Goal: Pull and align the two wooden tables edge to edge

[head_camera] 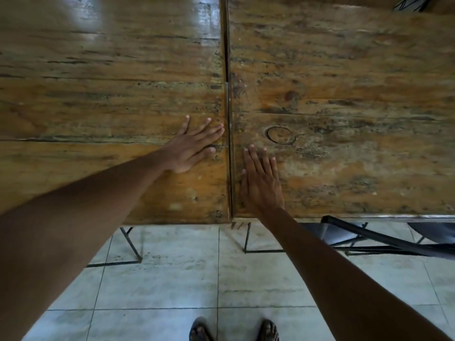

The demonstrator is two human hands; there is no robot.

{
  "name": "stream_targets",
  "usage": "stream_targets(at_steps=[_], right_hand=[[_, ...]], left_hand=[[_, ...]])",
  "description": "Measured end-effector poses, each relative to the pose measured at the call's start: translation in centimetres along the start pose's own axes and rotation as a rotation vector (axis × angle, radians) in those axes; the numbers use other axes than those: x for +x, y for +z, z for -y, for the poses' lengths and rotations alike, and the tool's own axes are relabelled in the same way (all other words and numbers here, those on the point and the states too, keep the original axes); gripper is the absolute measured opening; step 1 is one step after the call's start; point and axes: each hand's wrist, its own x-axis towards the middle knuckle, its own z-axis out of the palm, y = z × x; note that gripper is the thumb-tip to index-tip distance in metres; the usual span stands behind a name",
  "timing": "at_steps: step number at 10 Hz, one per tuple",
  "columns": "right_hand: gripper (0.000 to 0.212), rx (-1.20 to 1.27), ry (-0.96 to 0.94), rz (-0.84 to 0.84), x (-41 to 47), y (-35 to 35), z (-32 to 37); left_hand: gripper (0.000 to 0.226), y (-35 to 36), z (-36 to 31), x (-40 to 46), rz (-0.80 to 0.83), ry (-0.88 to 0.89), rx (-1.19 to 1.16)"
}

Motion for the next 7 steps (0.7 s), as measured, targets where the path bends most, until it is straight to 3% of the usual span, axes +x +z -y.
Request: stream_targets(at_steps=[1,2,3,5,6,7], right_hand=[[0.054,-0.025,-0.02,0.021,-0.3,-0.2,-0.1],[0.055,-0.025,-0.012,0.048,-0.1,-0.2,-0.1],[0.055,-0.04,0.0,0.075,0.0,-0.3,0.0],[0.057,-0.082,0.049,0.19,0.6,-0.8,0.3],[0.06,-0.165,0.079,0.402,1.6,-3.1,1.5],[0.062,-0.201,0.021,0.508,0.8,-5.1,3.0]], left_hand=[[0.07,-0.5,-1.4,0.0,0.004,-0.134,0.131],[0.077,1.1,-5.6,-0.9,-0.048,-0.446,0.092],[0.08,3.4,-9.3,-2.3,-0.015,-0.553,-0.002],[0.078,3.8,-8.9,-2.2,0.059,-0.592,0.019],[0.075,1.2,-8.8,-1.8,0.221,-0.618,-0.055],[0.072,-1.4,-10.2,-2.8,0.205,-0.557,-0.137]])
